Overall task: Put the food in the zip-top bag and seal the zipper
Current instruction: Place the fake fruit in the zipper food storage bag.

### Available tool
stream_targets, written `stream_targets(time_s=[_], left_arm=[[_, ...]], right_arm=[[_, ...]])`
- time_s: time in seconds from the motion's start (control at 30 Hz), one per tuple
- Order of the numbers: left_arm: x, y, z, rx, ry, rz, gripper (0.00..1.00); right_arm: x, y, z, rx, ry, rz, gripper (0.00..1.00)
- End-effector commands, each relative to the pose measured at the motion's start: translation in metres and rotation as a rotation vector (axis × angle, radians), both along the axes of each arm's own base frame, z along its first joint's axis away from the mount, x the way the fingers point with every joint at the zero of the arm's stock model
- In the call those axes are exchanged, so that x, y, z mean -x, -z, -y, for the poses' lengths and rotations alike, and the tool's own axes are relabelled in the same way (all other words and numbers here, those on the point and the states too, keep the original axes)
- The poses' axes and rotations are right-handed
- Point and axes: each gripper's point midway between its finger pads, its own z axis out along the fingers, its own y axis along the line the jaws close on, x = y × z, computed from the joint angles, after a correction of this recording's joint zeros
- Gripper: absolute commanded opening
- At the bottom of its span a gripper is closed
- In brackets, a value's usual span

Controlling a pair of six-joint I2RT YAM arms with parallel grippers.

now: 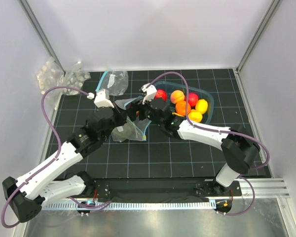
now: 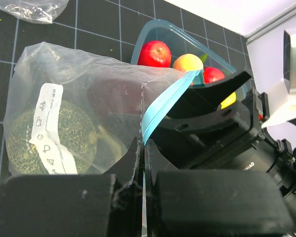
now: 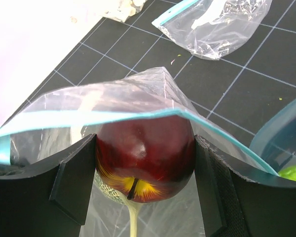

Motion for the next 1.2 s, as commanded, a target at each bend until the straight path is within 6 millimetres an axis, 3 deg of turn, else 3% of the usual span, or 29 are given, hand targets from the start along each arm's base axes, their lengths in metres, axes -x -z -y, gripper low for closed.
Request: stream_targets(time_s=[0.0, 0.03, 0.07, 0.17, 0.3, 0.5, 0.77, 0.87, 0.93, 0.97, 1.0, 1.03, 1.07, 1.1, 1.17], left_arm=[[0.000, -0.024, 0.003, 0.051, 0.021, 0.066, 0.00], [0.000, -0.023, 0.003, 0.045, 0.024, 0.067, 0.00], [0.000, -0.023, 0.003, 0.043, 0.028, 0.068, 0.00], [0.000, -0.022, 0.001, 0.032, 0.023, 0.068, 0.00], [-0.001, -0.022, 0.003, 0.040, 0.027, 0.073, 0.00], [0.001, -0.028, -0.002, 0.032, 0.025, 0.095, 0.00], [0.003, -0.029, -0.005, 0.042, 0.015, 0.100, 0.00], [0.003, -0.030, -0.001, 0.045, 0.031, 0.095, 0.00], [0.003, -0.029, -0.001, 0.037, 0.033, 0.095, 0.00], [0.002, -0.028, -0.001, 0.034, 0.032, 0.094, 0.00], [0.002, -0.027, -0.002, 0.028, 0.023, 0.092, 0.00], [0.001, -0.027, -0.003, 0.026, 0.019, 0.091, 0.00], [0.001, -0.027, -0.003, 0.026, 0.017, 0.092, 0.00], [0.000, -0.025, -0.004, 0.017, 0.011, 0.088, 0.00], [-0.003, -0.023, -0.006, 0.005, -0.007, 0.081, 0.00]], right_arm=[[0.003, -0.049, 0.010, -0.112, 0.037, 0.096, 0.11], [0.007, -0.065, 0.017, -0.144, 0.043, 0.124, 0.11], [0.010, -0.060, 0.023, -0.143, 0.049, 0.124, 0.11], [0.022, -0.078, 0.034, -0.187, 0.039, 0.159, 0.12], [0.033, -0.084, 0.036, -0.204, 0.001, 0.159, 0.12], [0.022, -0.066, 0.022, -0.176, -0.007, 0.144, 0.12], [0.028, -0.065, -0.004, -0.239, -0.085, 0.159, 0.12], [0.017, -0.043, -0.011, -0.207, -0.049, 0.134, 0.12], [0.004, -0.034, -0.012, -0.178, -0.001, 0.121, 0.20], [0.001, -0.017, -0.015, -0.135, 0.002, 0.102, 0.26], [-0.003, -0.011, -0.014, -0.116, 0.025, 0.089, 0.37], [-0.005, -0.006, -0.015, -0.100, 0.034, 0.073, 0.59], [-0.006, -0.006, -0.015, -0.084, 0.037, 0.063, 0.65], [-0.006, -0.007, -0.014, -0.083, 0.041, 0.062, 0.78], [-0.004, -0.013, -0.008, -0.090, 0.049, 0.068, 0.85]])
